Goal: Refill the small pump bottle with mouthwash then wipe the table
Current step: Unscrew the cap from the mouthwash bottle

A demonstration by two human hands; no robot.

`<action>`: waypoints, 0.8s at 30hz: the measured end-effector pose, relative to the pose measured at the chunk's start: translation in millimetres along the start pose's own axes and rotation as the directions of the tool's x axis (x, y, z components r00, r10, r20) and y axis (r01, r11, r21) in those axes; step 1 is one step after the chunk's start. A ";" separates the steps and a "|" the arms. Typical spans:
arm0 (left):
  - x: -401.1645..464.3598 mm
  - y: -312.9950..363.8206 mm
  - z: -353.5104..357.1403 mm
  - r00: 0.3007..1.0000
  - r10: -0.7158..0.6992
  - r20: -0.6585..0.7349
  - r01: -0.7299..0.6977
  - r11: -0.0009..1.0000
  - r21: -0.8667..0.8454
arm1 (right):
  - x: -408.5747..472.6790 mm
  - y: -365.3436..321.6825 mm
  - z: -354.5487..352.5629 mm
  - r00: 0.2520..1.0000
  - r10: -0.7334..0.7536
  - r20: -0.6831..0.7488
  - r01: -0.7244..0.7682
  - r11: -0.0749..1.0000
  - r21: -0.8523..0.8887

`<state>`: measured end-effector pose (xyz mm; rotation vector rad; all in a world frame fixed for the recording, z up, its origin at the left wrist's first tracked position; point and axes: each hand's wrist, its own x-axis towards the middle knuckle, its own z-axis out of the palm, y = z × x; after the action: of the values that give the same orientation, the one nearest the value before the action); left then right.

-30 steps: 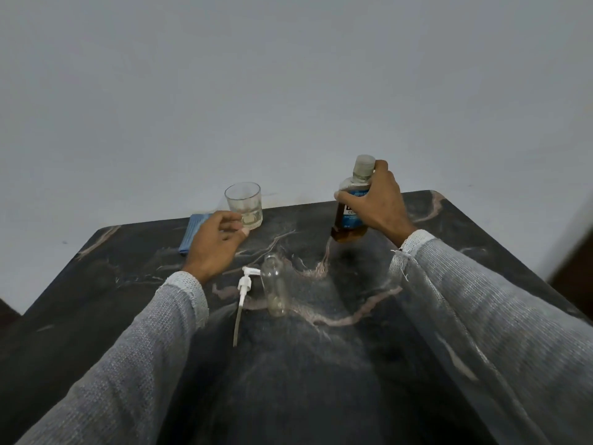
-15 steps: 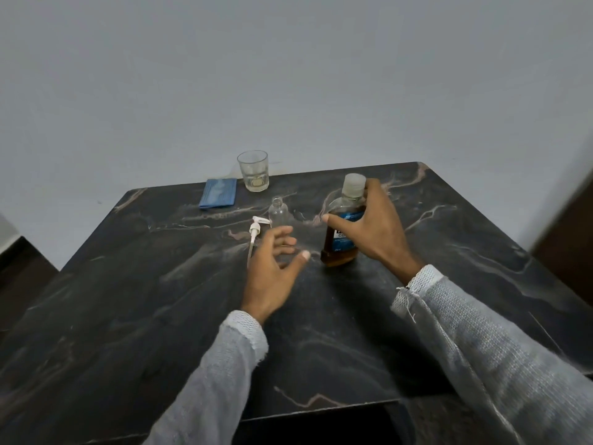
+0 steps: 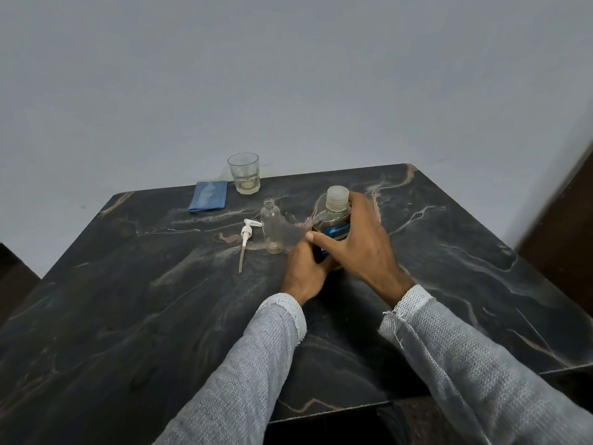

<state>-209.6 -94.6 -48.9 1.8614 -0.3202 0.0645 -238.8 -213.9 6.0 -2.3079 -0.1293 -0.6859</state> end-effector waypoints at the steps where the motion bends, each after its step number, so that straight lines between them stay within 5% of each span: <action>1: 0.9 -0.7 0.4 1.000 0.028 -0.004 -0.028 1.000 0.000 | 0.0 0.6 -1.8 1.000 0.004 0.008 -0.004 1.000 0.005; 7: -1.2 -4.5 1.9 0.995 0.098 -0.036 -0.098 0.995 0.000 | 30.1 -13.7 -29.5 0.988 -0.135 -0.077 0.114 0.965 -0.235; 14: -3.3 -12.5 4.4 0.995 0.093 -0.044 -0.094 0.996 -0.007 | 66.2 -29.8 -24.0 0.953 -0.271 0.137 0.290 0.683 -0.670; 24: 8.2 -20.3 -3.9 0.994 0.044 0.104 -0.034 0.995 -0.096 | 80.3 -21.3 -33.0 0.776 -0.499 0.385 0.630 0.604 -0.487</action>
<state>-196.2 -86.8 -64.8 1.7687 -0.4270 -0.0227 -190.7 -228.1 79.9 -2.9821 -0.9195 -0.8801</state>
